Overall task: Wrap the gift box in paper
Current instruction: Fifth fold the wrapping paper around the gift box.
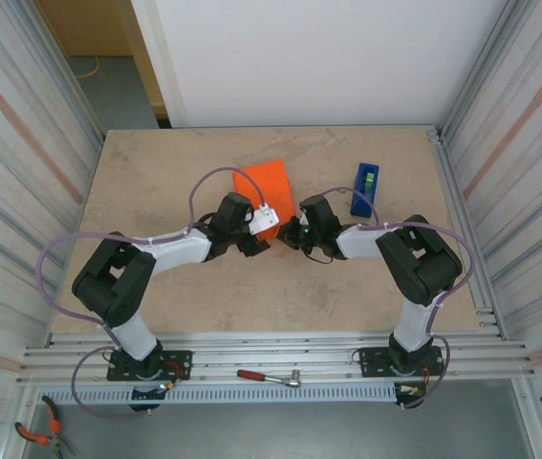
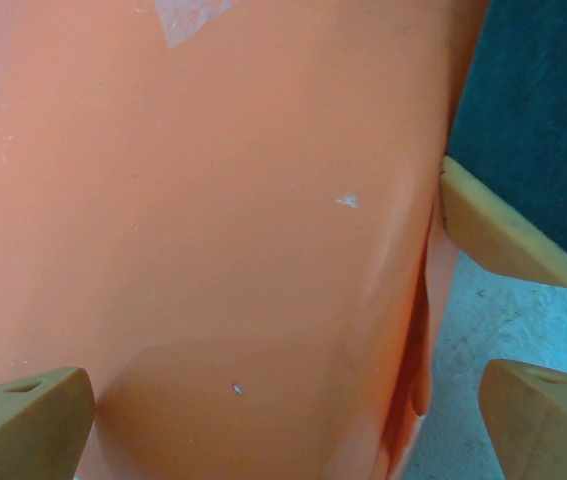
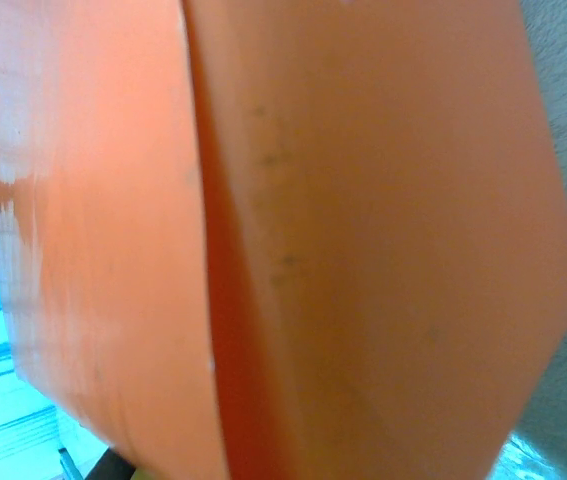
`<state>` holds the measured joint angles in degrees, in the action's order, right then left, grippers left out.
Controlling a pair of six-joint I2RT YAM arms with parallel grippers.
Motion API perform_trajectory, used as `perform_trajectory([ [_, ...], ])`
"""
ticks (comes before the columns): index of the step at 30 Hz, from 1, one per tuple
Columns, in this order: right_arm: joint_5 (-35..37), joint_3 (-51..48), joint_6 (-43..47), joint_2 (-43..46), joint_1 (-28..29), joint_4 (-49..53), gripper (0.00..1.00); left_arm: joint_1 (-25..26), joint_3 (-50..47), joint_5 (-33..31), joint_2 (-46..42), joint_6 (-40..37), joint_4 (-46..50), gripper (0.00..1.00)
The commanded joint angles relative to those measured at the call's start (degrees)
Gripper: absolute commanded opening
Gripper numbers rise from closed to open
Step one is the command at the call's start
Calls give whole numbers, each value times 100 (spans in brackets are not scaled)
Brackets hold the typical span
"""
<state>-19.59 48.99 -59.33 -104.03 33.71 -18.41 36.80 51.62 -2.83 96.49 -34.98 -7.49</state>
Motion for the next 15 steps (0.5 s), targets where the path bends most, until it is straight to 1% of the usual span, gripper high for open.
perform_trajectory([
  [1, -82, 172, 170, -96, -45, 29, 0, 47, -34, -307, 103, -136, -288, 99],
  [5, -86, 163, 169, -94, -40, 44, 0, 65, 46, -493, 216, -129, -253, 97],
  [15, -102, 172, 171, -57, -64, 71, 0, 62, 344, -455, 425, -151, 187, 81],
])
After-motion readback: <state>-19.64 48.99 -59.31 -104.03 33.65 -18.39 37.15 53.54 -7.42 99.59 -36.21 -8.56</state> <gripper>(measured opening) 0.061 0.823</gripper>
